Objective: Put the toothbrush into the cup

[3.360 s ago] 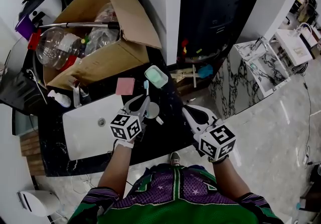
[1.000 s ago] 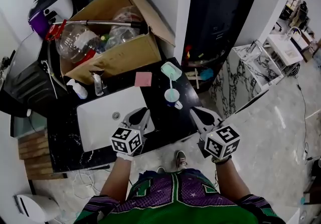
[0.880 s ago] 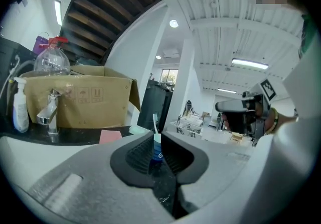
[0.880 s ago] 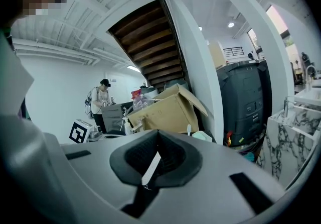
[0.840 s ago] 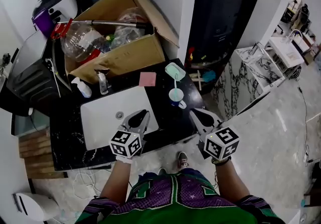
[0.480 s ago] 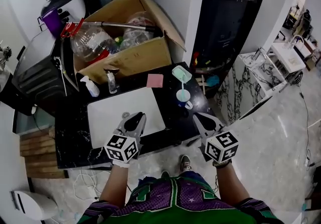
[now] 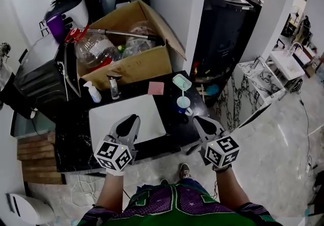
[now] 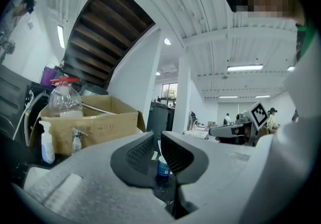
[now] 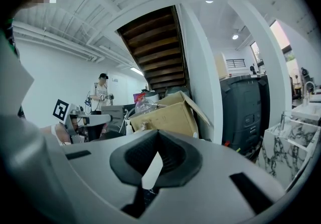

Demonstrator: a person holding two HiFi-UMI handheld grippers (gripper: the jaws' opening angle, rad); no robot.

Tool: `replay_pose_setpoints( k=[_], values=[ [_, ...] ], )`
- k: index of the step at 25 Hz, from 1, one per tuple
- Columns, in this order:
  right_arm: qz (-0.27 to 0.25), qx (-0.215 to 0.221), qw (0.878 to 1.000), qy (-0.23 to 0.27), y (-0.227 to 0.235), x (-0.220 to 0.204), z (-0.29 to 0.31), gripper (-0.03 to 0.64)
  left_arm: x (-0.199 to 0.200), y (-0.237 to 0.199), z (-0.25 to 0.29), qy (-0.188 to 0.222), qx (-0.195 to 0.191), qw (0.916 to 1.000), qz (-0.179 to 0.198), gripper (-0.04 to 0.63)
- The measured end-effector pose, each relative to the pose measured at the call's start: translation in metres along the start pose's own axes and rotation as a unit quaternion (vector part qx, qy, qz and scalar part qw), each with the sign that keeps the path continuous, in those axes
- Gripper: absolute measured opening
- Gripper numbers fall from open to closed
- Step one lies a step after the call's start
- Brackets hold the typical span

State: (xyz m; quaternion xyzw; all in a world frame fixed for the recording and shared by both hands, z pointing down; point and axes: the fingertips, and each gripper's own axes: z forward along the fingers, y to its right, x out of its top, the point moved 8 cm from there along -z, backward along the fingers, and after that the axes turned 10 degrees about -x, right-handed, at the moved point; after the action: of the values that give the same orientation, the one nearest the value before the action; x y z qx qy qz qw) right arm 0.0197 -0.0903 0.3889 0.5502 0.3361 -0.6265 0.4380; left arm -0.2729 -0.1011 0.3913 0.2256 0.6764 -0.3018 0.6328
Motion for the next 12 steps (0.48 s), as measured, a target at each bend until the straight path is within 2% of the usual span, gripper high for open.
replay_pose_setpoints(
  k=[6, 12],
  values=[
    [-0.003, -0.006, 1.000, 0.031, 0.002, 0.021, -0.004, 0.002, 0.028, 0.016, -0.005, 0.007, 0.019, 0.9983, 0.054, 0.044],
    [-0.016, -0.015, 0.998, 0.051, 0.002, 0.038, -0.007, 0.002, 0.043, 0.018, -0.010, 0.012, 0.050, 0.9966, 0.064, 0.043]
  ],
)
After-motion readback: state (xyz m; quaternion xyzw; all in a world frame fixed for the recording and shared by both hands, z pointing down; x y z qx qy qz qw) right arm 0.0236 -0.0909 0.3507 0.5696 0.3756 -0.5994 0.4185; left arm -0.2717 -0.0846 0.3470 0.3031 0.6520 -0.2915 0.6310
